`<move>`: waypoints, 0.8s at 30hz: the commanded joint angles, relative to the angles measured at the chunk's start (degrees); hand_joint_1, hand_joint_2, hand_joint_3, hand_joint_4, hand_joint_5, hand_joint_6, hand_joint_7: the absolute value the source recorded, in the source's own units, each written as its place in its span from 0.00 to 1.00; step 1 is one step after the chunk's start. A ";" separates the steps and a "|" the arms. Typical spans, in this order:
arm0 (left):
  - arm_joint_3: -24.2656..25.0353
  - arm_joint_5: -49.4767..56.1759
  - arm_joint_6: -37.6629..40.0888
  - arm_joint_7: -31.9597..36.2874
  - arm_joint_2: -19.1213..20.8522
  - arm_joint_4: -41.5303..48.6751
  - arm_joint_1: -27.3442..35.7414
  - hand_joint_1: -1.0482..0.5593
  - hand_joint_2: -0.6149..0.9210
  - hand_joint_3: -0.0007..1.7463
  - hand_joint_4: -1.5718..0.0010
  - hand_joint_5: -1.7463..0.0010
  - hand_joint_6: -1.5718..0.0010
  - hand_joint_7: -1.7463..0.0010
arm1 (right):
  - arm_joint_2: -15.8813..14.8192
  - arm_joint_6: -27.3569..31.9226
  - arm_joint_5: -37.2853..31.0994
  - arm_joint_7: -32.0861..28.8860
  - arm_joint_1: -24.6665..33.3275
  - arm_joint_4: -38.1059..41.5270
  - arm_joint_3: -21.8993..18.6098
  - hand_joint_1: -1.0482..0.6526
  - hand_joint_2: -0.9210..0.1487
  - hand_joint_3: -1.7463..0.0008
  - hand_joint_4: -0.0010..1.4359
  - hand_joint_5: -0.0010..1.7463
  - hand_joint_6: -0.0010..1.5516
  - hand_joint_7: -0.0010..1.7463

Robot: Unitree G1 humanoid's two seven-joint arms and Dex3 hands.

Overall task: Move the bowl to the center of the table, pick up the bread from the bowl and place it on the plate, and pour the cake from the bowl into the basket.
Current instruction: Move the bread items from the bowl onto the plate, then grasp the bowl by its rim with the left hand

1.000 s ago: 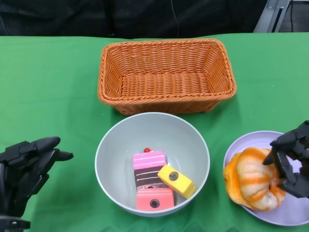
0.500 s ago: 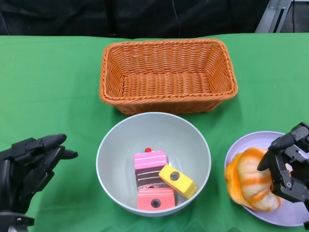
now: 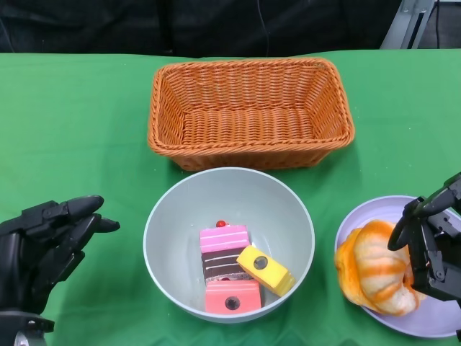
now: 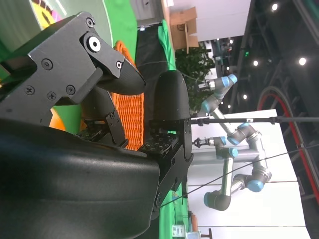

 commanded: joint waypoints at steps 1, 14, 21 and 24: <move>0.18 0.00 0.58 0.83 0.67 -0.97 0.74 0.48 1.00 0.08 0.46 0.41 0.18 0.99 | 0.08 0.87 0.35 -0.04 0.53 -2.32 -0.37 0.52 0.54 0.20 0.54 1.00 0.37 0.90; -0.65 -0.23 0.97 -1.08 0.91 -0.96 0.40 0.49 1.00 0.11 0.47 0.42 0.18 0.99 | 0.13 3.34 0.60 1.72 0.01 -2.30 -1.06 0.54 0.58 0.17 0.52 1.00 0.39 0.88; -0.82 -0.12 1.33 -0.81 0.76 -1.82 1.01 0.49 1.00 0.10 0.46 0.42 0.18 0.99 | 0.34 3.35 -0.11 1.65 0.40 -2.59 -1.14 0.53 0.60 0.15 0.53 1.00 0.40 0.89; -1.02 0.62 -0.63 -1.62 1.26 -1.10 1.03 0.48 1.00 0.11 0.47 0.42 0.19 1.00 | 0.40 3.70 0.11 1.58 0.45 -2.56 -1.19 0.52 0.60 0.15 0.53 1.00 0.39 0.89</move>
